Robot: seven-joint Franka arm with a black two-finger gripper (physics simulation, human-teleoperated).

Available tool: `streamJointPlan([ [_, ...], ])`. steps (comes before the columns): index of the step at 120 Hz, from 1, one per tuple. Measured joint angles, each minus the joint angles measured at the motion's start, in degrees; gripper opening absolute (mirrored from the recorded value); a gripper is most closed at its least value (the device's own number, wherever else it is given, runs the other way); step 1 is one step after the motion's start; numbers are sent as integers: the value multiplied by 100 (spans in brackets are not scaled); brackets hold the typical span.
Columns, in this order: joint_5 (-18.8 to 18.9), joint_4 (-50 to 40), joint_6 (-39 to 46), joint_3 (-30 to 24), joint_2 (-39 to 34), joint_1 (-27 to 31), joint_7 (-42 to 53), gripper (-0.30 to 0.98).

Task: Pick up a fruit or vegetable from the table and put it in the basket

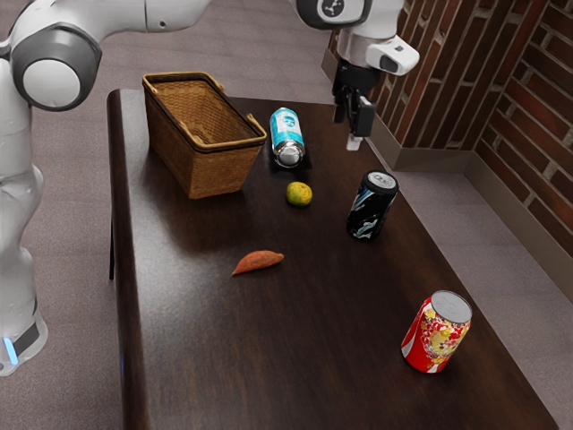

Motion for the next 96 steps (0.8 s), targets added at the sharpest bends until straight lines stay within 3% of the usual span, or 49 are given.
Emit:
streamJointPlan([
  [38,-132,128,-7,-71,22,131,89,69],
  [59,-137,207,-2,-147,51,-169,114,68],
  [80,-134,211,16,-89,222,841,138,69],
  [96,-137,209,56,-89,397,1185,160,69],
])
